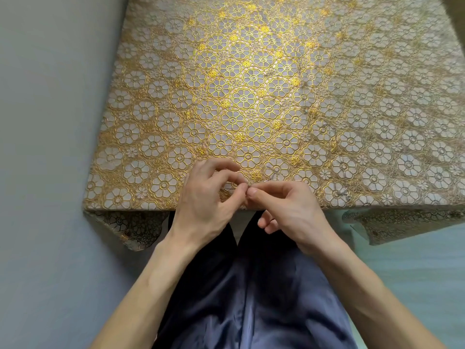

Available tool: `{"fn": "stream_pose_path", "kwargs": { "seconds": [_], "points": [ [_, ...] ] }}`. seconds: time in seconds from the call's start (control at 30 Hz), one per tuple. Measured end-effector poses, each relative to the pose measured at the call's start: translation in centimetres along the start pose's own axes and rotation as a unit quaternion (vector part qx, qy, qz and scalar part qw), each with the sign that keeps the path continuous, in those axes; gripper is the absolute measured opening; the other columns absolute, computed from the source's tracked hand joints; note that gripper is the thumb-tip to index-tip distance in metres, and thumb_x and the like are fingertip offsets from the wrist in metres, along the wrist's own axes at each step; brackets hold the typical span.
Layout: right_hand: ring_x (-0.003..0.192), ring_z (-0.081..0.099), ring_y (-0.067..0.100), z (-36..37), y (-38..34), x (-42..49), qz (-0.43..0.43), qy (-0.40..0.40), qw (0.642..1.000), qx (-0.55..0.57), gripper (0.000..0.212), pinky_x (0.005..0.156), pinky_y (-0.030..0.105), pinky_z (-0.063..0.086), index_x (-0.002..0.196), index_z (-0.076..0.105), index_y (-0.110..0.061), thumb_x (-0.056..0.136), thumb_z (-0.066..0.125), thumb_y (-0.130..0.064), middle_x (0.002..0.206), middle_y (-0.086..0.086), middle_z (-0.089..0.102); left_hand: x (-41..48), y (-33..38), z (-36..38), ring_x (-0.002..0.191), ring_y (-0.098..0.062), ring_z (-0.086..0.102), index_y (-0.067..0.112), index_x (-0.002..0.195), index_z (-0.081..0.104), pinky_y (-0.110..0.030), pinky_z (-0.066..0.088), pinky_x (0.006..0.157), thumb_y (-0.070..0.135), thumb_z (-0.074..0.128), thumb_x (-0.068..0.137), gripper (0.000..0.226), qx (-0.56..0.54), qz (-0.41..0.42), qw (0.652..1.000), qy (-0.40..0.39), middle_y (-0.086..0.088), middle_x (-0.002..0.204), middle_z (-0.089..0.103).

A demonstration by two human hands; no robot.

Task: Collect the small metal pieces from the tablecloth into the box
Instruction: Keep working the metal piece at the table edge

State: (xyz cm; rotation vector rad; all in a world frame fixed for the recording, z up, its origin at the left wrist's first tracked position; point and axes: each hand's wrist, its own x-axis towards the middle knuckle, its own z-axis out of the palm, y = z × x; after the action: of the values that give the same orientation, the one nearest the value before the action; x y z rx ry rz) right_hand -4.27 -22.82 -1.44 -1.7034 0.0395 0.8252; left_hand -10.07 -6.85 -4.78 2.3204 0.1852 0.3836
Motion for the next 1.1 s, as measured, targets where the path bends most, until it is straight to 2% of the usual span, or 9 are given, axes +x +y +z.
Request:
{"fn": "stream_pose_path", "kwargs": {
  "seconds": [0.13, 0.33, 0.4, 0.53, 0.8, 0.93, 1.1],
  "points": [
    [0.045, 0.058, 0.011, 0.5, -0.1, 0.1, 0.009, 0.002, 0.998, 0.058, 0.008, 0.043, 0.021, 0.047, 0.094, 0.074, -0.013, 0.095, 0.068, -0.018, 0.082, 0.005, 0.075, -0.2, 0.0, -0.1, 0.112, -0.012, 0.055, 0.021, 0.094, 0.074, -0.038, 0.047, 0.096, 0.034, 0.065, 0.088, 0.017, -0.013, -0.003, 1.000, 0.008, 0.008, 0.113, 0.064],
    [0.046, 0.063, 0.015, 0.7, 0.4, 0.2, -0.025, 0.025, 0.999, -0.003, 0.008, 0.043, 0.022, 0.044, 0.089, 0.070, -0.017, 0.095, 0.066, -0.021, 0.071, -0.003, 0.069, -0.5, 0.3, -0.3, 0.110, -0.014, 0.057, 0.020, 0.089, 0.073, -0.021, 0.041, 0.096, 0.036, 0.064, 0.088, 0.018, -0.004, -0.019, 1.000, 0.004, 0.009, 0.112, 0.063],
    [0.045, 0.064, 0.016, 0.7, 0.5, 0.2, -0.036, 0.031, 0.999, -0.015, 0.009, 0.042, 0.021, 0.043, 0.090, 0.068, -0.017, 0.096, 0.065, -0.022, 0.068, -0.005, 0.067, -0.6, 0.4, -0.3, 0.108, -0.016, 0.058, 0.021, 0.087, 0.073, -0.024, 0.042, 0.095, 0.037, 0.064, 0.087, 0.019, 0.000, -0.021, 1.000, 0.004, 0.008, 0.110, 0.064],
    [0.047, 0.066, 0.017, 0.6, 0.6, 0.1, -0.040, 0.024, 0.999, -0.007, 0.006, 0.043, 0.021, 0.046, 0.094, 0.070, -0.015, 0.095, 0.067, -0.021, 0.077, 0.000, 0.073, -0.7, 0.7, -0.4, 0.109, -0.015, 0.059, 0.022, 0.087, 0.073, -0.028, 0.045, 0.095, 0.039, 0.063, 0.087, 0.021, -0.019, -0.039, 0.999, 0.004, 0.009, 0.110, 0.064],
    [0.048, 0.066, 0.017, 0.6, 0.8, 0.1, -0.039, 0.020, 0.999, -0.001, 0.004, 0.043, 0.021, 0.046, 0.091, 0.069, -0.017, 0.094, 0.070, -0.020, 0.076, -0.002, 0.073, -0.7, 1.1, -0.3, 0.111, -0.009, 0.056, 0.027, 0.088, 0.072, -0.027, 0.043, 0.095, 0.041, 0.062, 0.087, 0.017, -0.022, -0.056, 0.998, -0.002, 0.013, 0.112, 0.063],
    [0.048, 0.068, 0.018, 0.7, 1.0, 0.1, -0.059, 0.032, 0.997, -0.025, 0.005, 0.044, 0.022, 0.046, 0.090, 0.068, -0.016, 0.094, 0.068, -0.020, 0.072, -0.004, 0.071, -0.8, 1.4, -0.3, 0.110, -0.007, 0.055, 0.026, 0.087, 0.072, -0.021, 0.041, 0.095, 0.040, 0.064, 0.087, 0.016, -0.019, -0.066, 0.998, -0.001, 0.013, 0.112, 0.063],
    [0.052, 0.071, 0.020, 0.7, 1.6, 0.0, -0.099, 0.042, 0.991, -0.074, 0.007, 0.057, 0.033, 0.049, 0.088, 0.065, -0.022, 0.094, 0.066, -0.023, 0.069, -0.004, 0.068, -1.0, 1.6, -0.4, 0.109, -0.009, 0.055, 0.024, 0.086, 0.074, -0.020, 0.040, 0.094, 0.035, 0.067, 0.084, 0.013, -0.006, -0.085, 0.996, -0.006, 0.012, 0.112, 0.064]
  ]
}}
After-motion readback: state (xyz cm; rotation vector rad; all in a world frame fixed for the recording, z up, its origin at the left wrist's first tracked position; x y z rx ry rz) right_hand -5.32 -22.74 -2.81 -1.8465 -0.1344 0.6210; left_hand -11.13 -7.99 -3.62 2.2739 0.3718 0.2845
